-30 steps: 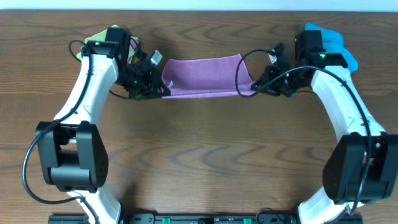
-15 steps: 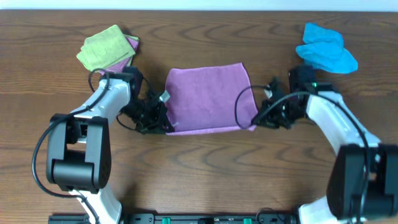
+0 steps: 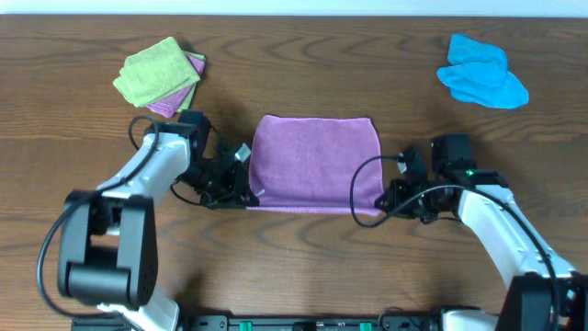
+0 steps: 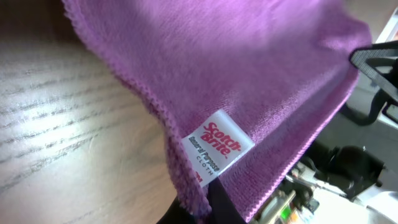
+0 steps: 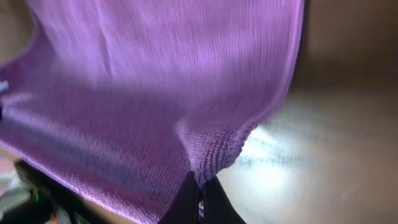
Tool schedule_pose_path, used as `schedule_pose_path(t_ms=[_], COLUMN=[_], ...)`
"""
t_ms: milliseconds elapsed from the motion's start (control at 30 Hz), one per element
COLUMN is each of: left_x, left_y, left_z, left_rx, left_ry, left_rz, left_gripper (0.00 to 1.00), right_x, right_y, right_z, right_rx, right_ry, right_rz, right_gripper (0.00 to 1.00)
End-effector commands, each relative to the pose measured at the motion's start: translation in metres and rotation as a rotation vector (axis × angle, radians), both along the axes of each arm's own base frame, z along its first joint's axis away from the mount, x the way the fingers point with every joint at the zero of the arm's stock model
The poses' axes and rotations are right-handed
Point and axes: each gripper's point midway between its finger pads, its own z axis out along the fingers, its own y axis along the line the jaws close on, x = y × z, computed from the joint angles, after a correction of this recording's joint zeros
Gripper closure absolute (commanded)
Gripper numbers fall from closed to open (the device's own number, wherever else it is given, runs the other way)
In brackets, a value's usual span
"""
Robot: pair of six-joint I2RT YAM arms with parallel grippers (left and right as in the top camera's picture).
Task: Fold the cloth
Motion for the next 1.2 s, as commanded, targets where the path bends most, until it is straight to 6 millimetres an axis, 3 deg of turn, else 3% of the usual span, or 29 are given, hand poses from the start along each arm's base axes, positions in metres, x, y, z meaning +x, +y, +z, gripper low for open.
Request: schedule_pose_path(t_ms=[0, 333, 633, 867, 1167], left_x=[0.011, 0.076, 0.130, 0.152, 0.170], left_y=[0.007, 0.002, 0.012, 0.018, 0.020], left_z=[0.005, 0.008, 0.016, 0.016, -0.007], left_rx=[0.052, 0.037, 0.074, 0.101, 0.109], left_ry=[-0.033, -0.199, -0.359, -0.412, -0.392], left_rz=[0.067, 0.245, 0.402, 0.476, 0.549], left_gripper=[0.94, 0.94, 0.94, 0.94, 0.95], right_x=[0.016, 0.075, 0.108, 0.125, 0.146], right_y=[-0.014, -0.022, -0.034, -0.037, -0.027], right_z=[0.002, 0.022, 0.031, 0.021, 0.006], right_rx=[-0.059, -0.058, -0.087, -0.089, -0.082], right_ry=[-0.046, -0.257, -0.371, -0.398, -0.422], right_rz=[-0.078, -0.213, -0.300, -0.331, -0.324], right_gripper=[0.99, 0.98, 0.98, 0.98, 0.98])
